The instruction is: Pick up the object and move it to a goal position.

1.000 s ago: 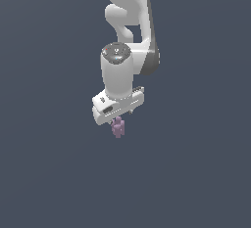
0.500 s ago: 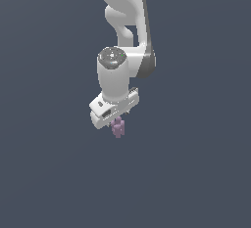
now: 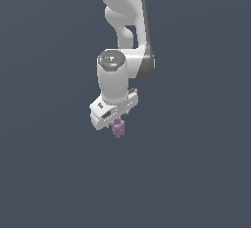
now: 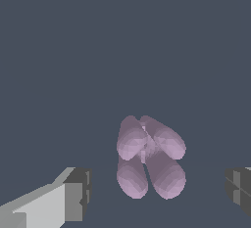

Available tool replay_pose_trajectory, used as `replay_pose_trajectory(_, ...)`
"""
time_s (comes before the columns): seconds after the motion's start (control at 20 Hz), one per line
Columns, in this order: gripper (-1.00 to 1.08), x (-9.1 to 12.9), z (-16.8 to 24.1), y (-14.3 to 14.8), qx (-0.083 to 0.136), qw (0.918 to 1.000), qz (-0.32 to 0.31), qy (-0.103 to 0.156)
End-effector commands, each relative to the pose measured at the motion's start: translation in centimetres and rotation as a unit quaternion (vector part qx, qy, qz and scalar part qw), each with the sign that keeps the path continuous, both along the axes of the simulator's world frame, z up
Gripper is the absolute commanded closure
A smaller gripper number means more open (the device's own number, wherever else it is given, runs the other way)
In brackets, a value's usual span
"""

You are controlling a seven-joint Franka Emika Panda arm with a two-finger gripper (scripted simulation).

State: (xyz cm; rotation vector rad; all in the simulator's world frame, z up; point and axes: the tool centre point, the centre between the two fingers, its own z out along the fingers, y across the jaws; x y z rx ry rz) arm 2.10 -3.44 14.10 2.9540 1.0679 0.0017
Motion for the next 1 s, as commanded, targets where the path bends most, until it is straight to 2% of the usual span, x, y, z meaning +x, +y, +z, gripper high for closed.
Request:
replay_pose_trajectory(0.0, -0.92, -0.1, -0.8, 0.0, 0.0, 1.0, 0.0, 0.001)
replay_pose_trajectory(0.3, -0.92, -0.2, -3.8, 0.0, 0.0, 1.0, 0.002, 0.001)
replay_pose_trajectory(0.6, -0.92, 0.0, -4.5, 0.0, 0.0, 1.0, 0.002, 0.001)
replay_pose_trajectory(0.65, 1.08, 0.0, -4.5, 0.0, 0.0, 1.0, 0.002, 0.001)
replay_pose_trajectory(0.95, 1.08, 0.0, -4.5, 0.0, 0.0, 1.0, 0.002, 0.001)
